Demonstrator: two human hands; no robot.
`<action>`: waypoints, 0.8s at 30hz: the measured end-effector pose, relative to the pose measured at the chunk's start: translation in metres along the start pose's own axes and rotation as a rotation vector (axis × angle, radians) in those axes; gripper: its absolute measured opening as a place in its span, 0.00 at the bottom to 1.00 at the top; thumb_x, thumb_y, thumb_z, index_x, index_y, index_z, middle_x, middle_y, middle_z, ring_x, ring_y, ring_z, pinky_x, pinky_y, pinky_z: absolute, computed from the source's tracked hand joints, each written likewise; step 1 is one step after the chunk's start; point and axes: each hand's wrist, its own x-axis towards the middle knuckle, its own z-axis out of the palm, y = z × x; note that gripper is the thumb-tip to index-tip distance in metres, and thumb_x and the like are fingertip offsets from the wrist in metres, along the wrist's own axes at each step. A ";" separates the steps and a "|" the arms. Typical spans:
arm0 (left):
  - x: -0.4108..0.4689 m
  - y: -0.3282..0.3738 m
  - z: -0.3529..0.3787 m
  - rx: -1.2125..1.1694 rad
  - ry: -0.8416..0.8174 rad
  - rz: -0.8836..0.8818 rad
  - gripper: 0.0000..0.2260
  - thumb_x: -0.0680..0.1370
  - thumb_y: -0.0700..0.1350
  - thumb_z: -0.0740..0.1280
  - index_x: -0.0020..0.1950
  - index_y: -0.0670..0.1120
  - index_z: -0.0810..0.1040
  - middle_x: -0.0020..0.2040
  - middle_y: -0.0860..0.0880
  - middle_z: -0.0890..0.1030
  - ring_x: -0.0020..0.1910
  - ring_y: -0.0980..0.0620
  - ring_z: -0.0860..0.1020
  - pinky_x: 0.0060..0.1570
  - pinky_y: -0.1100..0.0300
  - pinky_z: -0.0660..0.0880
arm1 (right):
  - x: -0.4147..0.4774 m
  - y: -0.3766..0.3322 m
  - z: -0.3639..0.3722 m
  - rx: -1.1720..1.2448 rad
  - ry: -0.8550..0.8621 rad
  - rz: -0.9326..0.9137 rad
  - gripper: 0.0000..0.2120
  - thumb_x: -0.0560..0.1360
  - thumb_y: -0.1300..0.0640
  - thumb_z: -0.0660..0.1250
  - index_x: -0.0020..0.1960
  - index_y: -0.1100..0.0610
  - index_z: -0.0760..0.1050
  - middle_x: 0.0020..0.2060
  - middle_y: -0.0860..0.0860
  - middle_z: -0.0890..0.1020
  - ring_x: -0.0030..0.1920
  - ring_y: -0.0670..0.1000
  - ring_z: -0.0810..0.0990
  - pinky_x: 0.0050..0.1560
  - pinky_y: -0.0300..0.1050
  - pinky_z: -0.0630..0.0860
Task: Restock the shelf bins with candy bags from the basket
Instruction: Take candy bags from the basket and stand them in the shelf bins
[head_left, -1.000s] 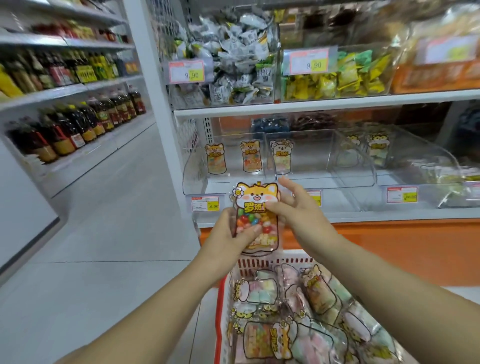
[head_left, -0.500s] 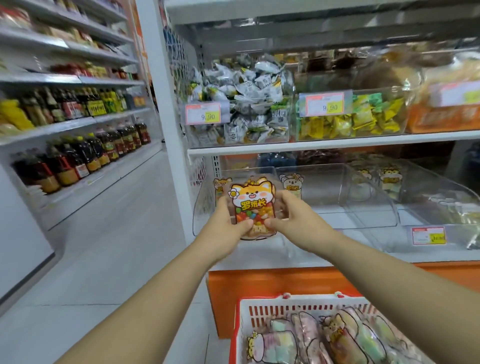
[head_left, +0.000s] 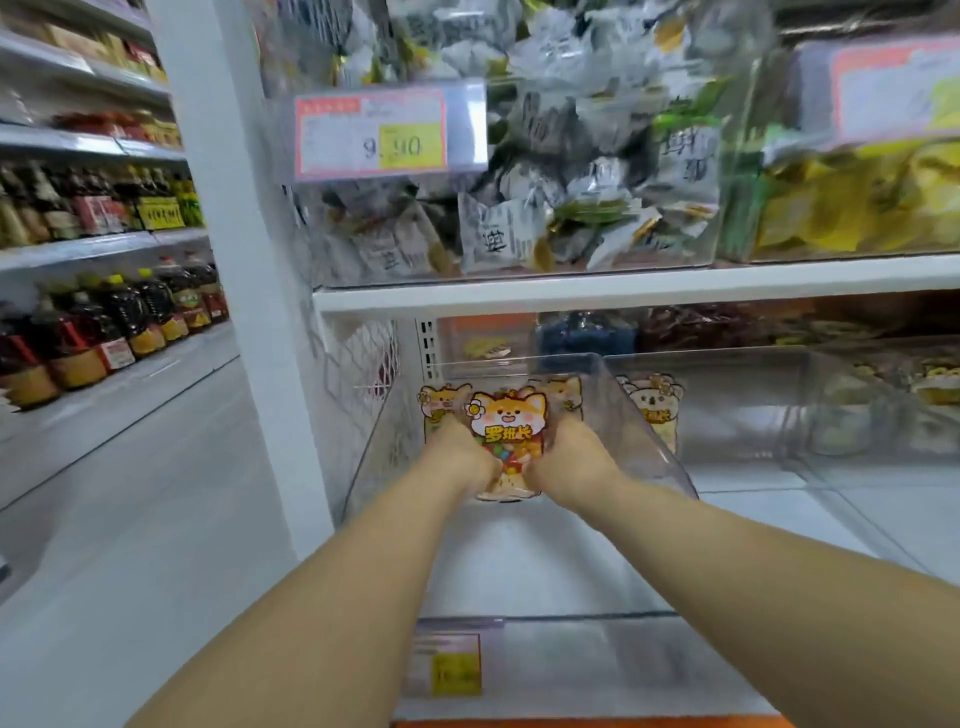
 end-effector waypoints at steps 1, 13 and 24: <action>0.010 0.002 -0.002 0.047 -0.013 -0.016 0.30 0.78 0.36 0.69 0.77 0.46 0.63 0.70 0.43 0.73 0.68 0.41 0.73 0.63 0.50 0.72 | 0.013 0.003 0.007 -0.020 0.009 0.008 0.22 0.73 0.67 0.68 0.66 0.58 0.73 0.59 0.56 0.81 0.62 0.59 0.78 0.63 0.53 0.77; 0.097 -0.029 0.019 0.099 0.092 -0.077 0.25 0.77 0.43 0.73 0.71 0.39 0.69 0.63 0.43 0.78 0.60 0.41 0.79 0.58 0.50 0.78 | 0.078 0.020 0.045 -0.199 0.132 0.110 0.13 0.79 0.57 0.66 0.61 0.59 0.70 0.53 0.53 0.76 0.56 0.56 0.78 0.48 0.43 0.70; 0.096 -0.045 0.032 0.417 0.120 0.027 0.18 0.81 0.42 0.64 0.70 0.40 0.69 0.63 0.42 0.77 0.59 0.44 0.78 0.51 0.56 0.74 | 0.074 0.030 0.051 -0.126 0.156 0.188 0.23 0.74 0.57 0.70 0.66 0.55 0.66 0.58 0.54 0.77 0.56 0.58 0.79 0.58 0.56 0.78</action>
